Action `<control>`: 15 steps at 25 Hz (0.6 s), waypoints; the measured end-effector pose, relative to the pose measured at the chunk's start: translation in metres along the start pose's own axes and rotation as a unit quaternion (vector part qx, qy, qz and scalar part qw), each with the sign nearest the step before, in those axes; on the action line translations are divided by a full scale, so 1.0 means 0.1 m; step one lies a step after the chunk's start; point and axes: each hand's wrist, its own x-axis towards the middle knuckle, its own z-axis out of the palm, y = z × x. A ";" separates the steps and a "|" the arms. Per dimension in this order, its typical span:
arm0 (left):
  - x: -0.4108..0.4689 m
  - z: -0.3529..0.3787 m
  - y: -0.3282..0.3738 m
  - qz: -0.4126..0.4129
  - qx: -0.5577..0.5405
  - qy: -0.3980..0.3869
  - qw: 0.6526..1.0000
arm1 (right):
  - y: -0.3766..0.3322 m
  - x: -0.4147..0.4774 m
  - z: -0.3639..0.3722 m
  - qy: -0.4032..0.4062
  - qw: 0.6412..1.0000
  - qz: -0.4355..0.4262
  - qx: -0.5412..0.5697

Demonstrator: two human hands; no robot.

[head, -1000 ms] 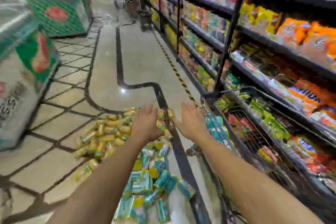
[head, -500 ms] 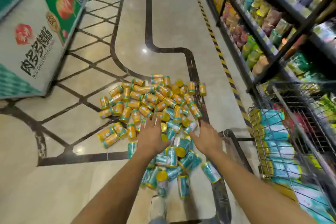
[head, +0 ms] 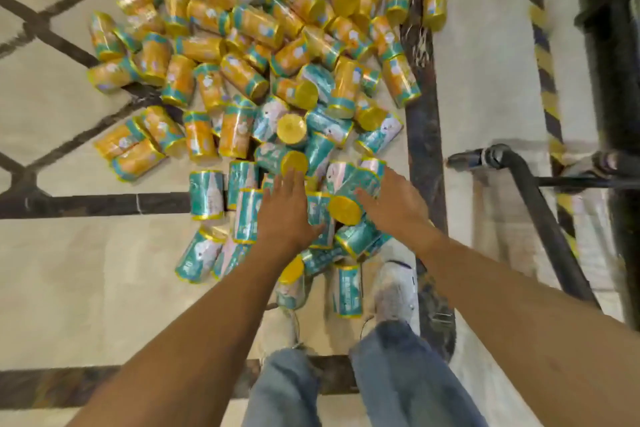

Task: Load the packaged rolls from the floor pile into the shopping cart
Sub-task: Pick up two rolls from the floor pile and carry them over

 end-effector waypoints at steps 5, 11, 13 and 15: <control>0.69 1.07 -0.04 -0.020 -0.032 -0.028 0.999 | 0.25 0.70 0.88 -0.046 0.996 0.059 0.044; 1.07 1.77 0.09 -0.163 -0.201 -0.044 0.965 | 0.24 1.28 1.30 -0.068 0.980 0.149 0.113; 1.09 1.85 0.10 -0.178 -0.203 -0.028 0.962 | 0.21 1.35 1.30 -0.072 0.981 0.148 0.104; 1.09 1.81 0.07 -0.172 -0.202 -0.014 0.964 | 0.23 1.36 1.29 -0.064 0.982 0.143 0.103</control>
